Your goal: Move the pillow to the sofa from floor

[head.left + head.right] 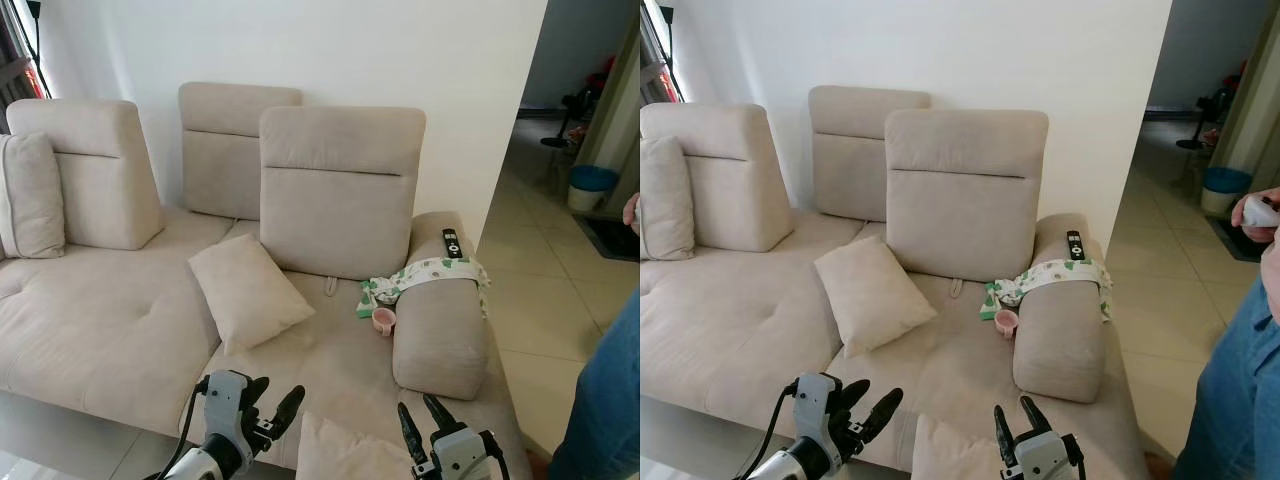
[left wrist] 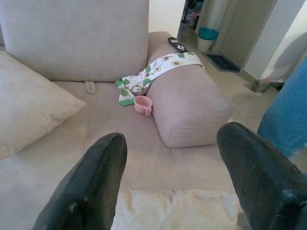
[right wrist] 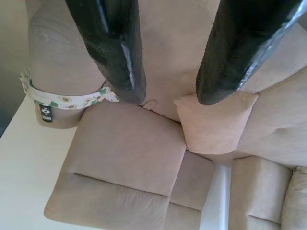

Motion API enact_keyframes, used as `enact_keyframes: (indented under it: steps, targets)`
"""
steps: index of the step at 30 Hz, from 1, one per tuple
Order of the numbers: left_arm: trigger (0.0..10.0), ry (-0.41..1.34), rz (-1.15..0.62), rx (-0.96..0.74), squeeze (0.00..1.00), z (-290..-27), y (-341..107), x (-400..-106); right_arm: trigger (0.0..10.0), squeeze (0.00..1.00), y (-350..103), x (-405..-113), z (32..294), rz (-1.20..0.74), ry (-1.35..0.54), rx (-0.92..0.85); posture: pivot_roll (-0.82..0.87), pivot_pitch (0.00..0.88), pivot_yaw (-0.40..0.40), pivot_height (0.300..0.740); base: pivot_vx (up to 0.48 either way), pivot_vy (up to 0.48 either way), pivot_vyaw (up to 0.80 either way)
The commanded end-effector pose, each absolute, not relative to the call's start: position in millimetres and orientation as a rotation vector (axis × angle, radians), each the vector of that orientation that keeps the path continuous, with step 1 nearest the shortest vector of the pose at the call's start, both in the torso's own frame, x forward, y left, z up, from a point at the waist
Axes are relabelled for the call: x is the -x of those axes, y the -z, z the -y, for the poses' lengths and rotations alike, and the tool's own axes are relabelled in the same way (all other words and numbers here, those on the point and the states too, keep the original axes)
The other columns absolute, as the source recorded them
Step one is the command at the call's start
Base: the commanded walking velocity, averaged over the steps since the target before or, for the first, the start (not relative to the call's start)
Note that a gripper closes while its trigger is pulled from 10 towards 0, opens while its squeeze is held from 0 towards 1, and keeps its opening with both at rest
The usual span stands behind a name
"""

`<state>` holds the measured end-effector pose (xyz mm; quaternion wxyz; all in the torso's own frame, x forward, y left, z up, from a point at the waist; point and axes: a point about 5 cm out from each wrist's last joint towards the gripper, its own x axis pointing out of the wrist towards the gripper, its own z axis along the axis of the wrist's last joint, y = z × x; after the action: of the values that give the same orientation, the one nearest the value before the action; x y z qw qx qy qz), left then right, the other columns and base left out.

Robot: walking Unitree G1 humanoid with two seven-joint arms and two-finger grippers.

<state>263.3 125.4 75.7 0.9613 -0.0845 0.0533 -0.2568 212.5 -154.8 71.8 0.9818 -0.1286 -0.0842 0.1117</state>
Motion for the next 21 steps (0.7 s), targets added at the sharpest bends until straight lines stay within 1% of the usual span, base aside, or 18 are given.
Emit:
enact_keyframes:
  steps: [1,9,12,14,21]
  targets:
    - [10.0,0.527,-0.122,0.140,0.00,-126.9,-71.5,-260.7,10.0,0.00,-73.9,-211.0,154.4,0.182,-0.215,0.246,0.05,0.000,0.055,0.740,0.000,0.000,0.00]
    - [10.0,0.540,-0.124,0.128,0.00,-125.3,-70.2,-258.6,10.0,0.00,-74.6,-210.3,154.4,0.183,-0.227,0.224,0.05,0.000,0.054,0.740,0.000,0.000,0.00]
    - [10.0,0.537,-0.122,0.125,0.00,-125.8,-70.0,-259.2,10.0,0.00,-74.3,-210.4,154.4,0.183,-0.232,0.222,0.05,0.000,0.053,0.730,0.000,0.000,0.00]
    - [10.0,0.535,-0.121,0.126,0.00,-125.4,-69.8,-259.2,10.0,0.00,-74.3,-210.5,154.3,0.184,-0.236,0.222,0.05,0.000,0.052,0.715,0.000,0.000,0.00]
    - [10.0,0.535,-0.122,0.127,0.00,-124.4,-69.2,-258.5,10.0,0.00,-74.7,-210.4,154.1,0.185,-0.235,0.221,0.06,0.000,0.051,0.695,0.000,0.000,0.00]
